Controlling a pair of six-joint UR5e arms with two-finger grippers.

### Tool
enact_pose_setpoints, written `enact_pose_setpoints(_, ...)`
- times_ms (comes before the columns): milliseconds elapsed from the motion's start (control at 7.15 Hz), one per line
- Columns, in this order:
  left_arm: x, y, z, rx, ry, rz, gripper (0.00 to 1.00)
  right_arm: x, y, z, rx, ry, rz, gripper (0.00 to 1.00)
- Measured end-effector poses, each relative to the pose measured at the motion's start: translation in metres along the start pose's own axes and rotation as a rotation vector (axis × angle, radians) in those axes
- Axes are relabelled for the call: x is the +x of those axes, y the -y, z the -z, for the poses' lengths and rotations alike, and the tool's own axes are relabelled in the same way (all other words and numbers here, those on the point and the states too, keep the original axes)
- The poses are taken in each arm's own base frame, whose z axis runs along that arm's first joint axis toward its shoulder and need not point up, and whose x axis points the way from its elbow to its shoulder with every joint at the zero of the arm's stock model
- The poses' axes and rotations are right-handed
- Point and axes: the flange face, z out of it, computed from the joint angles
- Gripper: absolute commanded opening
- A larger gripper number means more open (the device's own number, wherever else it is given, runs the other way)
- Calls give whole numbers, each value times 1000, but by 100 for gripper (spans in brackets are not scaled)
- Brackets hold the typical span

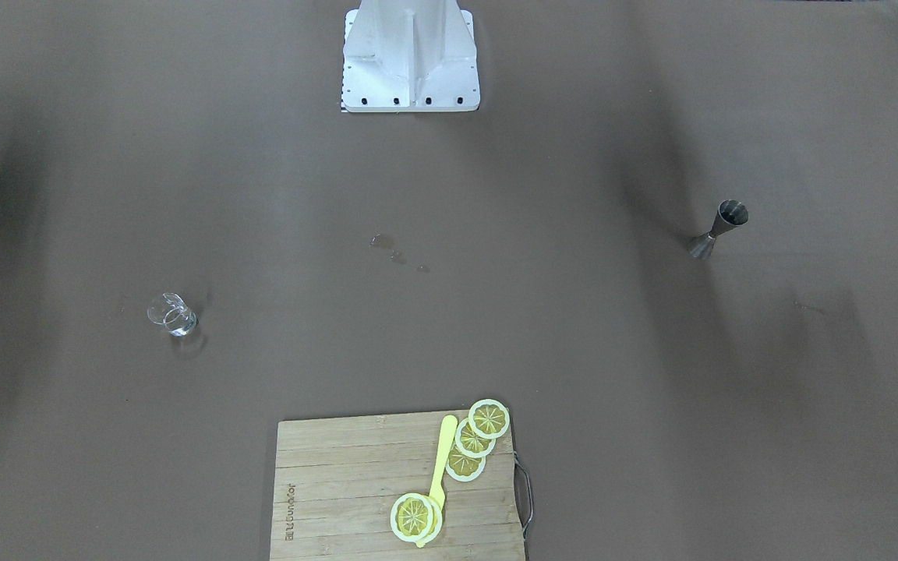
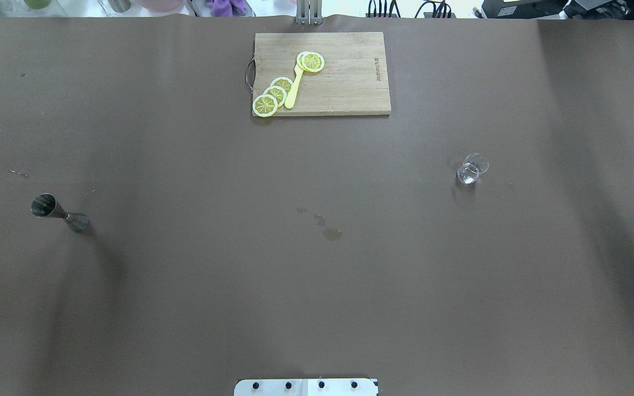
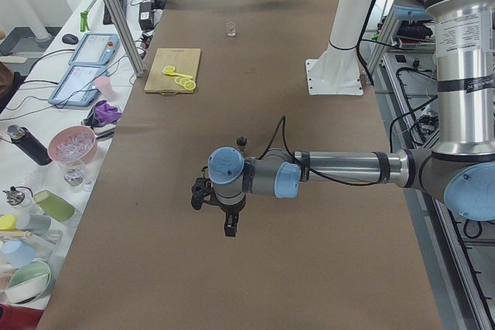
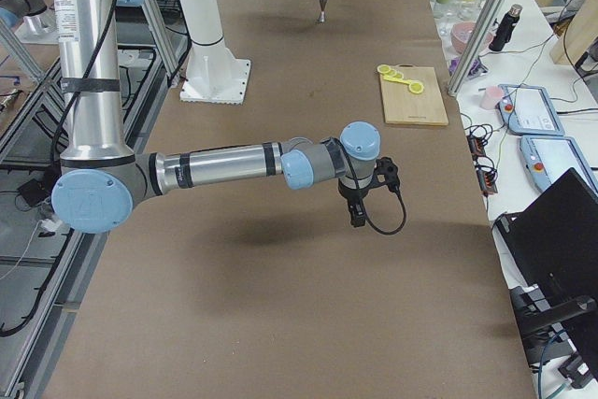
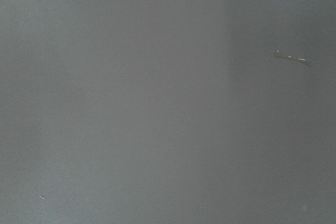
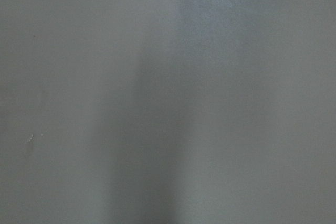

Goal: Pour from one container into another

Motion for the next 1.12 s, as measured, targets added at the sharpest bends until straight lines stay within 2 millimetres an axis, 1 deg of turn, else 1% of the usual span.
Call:
enact_pose_setpoints(140,5,5,4,10,-1,30,99,-13,14,-2,4,5,30,100)
enact_pose_setpoints(280,13,14,12,27,-4,80,99,-28,27,-7,14,11,70,100)
enact_pose_setpoints(420,22,20,20,44,-8,133,99,-42,36,-12,35,10,122,100)
enact_pose_setpoints(700,43,23,38,75,-25,269,99,-69,45,-19,85,3,218,100)
enact_pose_setpoints(980,73,24,51,86,-63,420,99,-91,46,-22,150,23,318,100)
enact_pose_setpoints(1120,90,20,56,84,-75,476,99,-98,45,-25,183,36,364,100)
